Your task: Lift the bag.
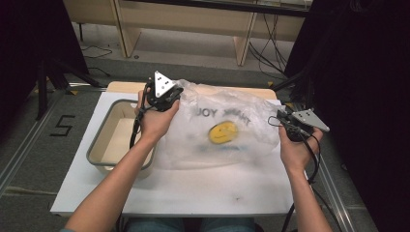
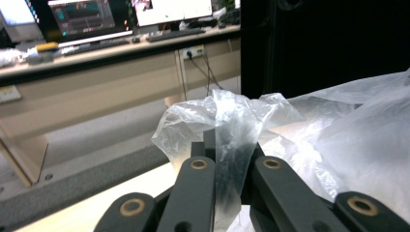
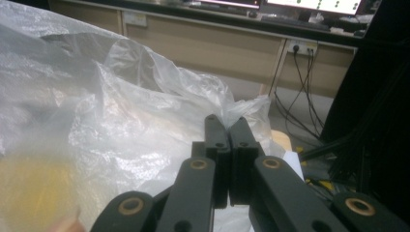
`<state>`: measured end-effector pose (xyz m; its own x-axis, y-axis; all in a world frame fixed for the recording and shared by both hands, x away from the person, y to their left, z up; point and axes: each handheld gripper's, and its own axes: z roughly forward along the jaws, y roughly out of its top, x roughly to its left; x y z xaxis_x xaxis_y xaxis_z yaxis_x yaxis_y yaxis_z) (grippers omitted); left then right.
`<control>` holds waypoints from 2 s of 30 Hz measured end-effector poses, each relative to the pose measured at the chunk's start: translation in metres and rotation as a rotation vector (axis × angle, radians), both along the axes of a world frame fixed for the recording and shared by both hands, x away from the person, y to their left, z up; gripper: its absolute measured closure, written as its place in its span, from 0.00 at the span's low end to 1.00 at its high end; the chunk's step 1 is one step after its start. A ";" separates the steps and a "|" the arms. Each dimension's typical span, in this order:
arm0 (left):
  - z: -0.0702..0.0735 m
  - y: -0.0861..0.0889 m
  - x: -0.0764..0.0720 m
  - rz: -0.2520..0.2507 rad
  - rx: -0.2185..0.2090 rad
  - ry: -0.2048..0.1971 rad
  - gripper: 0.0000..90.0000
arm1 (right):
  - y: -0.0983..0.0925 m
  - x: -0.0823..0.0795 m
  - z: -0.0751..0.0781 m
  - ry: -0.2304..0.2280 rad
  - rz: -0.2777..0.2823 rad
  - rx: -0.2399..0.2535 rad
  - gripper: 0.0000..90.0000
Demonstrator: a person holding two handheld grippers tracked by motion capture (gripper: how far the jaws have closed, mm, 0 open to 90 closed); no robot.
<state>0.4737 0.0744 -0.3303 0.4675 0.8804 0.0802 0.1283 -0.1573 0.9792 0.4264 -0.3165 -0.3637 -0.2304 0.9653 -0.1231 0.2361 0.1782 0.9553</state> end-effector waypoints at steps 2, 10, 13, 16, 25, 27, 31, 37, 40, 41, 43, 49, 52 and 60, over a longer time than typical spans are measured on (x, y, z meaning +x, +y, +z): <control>-0.002 0.000 0.004 0.003 0.006 0.011 0.98 | 0.002 0.004 -0.003 0.013 -0.003 -0.010 0.99; -0.009 0.001 0.012 0.001 0.009 0.063 0.91 | 0.008 0.020 -0.017 0.069 -0.003 -0.017 0.99; -0.009 0.003 0.013 0.002 0.000 0.070 0.84 | 0.009 0.023 -0.020 0.097 -0.004 -0.021 0.99; -0.008 0.004 0.011 0.002 -0.023 0.082 0.71 | 0.008 0.026 -0.022 0.115 -0.009 -0.020 0.99; -0.002 0.002 0.001 0.032 -0.027 0.055 0.41 | 0.009 0.028 -0.023 0.130 -0.020 -0.013 0.99; -0.003 0.002 0.001 0.021 -0.028 0.063 0.39 | 0.009 0.028 -0.023 0.126 -0.022 -0.006 0.99; -0.007 0.005 0.001 -0.029 -0.041 0.099 0.38 | 0.008 0.028 -0.023 0.127 -0.034 -0.001 1.00; -0.012 0.009 0.000 -0.045 -0.021 0.123 0.35 | 0.006 0.027 -0.022 0.120 -0.042 0.008 1.00; -0.015 0.015 0.002 -0.032 -0.022 0.144 0.34 | 0.004 0.027 -0.021 0.113 -0.052 0.011 1.00; -0.016 0.016 0.002 -0.028 -0.021 0.148 0.34 | 0.003 0.026 -0.021 0.113 -0.058 0.014 1.00; -0.017 0.018 0.002 -0.027 -0.020 0.155 0.33 | 0.001 0.026 -0.021 0.117 -0.065 0.021 1.00; -0.020 0.023 0.002 -0.018 0.001 0.162 0.30 | -0.005 0.026 -0.023 0.123 -0.110 0.027 1.00; -0.021 0.028 0.003 -0.004 -0.006 0.167 0.29 | -0.010 0.027 -0.025 0.136 -0.126 0.032 1.00; -0.019 0.028 0.000 -0.005 -0.013 0.155 0.28 | -0.006 0.029 -0.026 0.114 -0.078 0.031 0.84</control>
